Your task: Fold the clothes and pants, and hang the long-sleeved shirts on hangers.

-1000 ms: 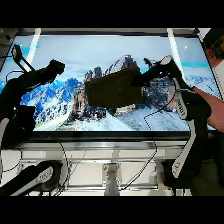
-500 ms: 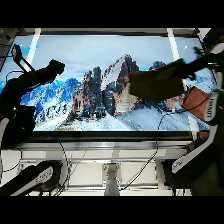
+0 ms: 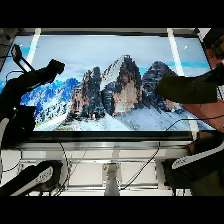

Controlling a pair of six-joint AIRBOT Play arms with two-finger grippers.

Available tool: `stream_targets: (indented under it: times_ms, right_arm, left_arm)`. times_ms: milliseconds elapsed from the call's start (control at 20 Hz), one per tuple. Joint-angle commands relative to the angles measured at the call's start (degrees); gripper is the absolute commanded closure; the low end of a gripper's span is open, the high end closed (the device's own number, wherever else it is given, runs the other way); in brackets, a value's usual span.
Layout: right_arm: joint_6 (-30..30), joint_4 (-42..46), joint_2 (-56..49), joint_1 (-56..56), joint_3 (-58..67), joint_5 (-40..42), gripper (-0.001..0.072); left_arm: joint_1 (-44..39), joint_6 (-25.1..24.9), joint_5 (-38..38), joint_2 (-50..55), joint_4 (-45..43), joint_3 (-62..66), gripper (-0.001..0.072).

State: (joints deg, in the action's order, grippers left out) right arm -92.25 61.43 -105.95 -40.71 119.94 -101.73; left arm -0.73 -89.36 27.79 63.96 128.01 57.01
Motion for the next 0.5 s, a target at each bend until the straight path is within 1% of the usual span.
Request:
stream_targets:
  times_ms: [0, 100, 300, 450]
  right_arm:
    - [0.81, -2.25, 1.62, -5.7, 0.76, -2.4, 0.0699]
    - [0.81, -4.37, 2.73, -8.68, 0.9, -2.29, 0.0698]
    - [0.74, -2.84, 4.87, -15.45, 1.2, -3.32, 0.0699]
    - [0.17, 2.4, 5.88, -20.33, 1.18, -3.48, 0.0698]
  left_arm:
    - [0.02, 0.0, -0.15, 0.02, -0.02, 0.02, 0.0145]
    - [0.02, 0.0, -0.15, 0.02, -0.02, 0.02, 0.0146]
    - [0.09, 0.0, -0.15, 0.02, -0.02, 0.02, 0.0146]
    - [0.09, 0.0, -0.15, 0.02, -0.02, 0.02, 0.0146]
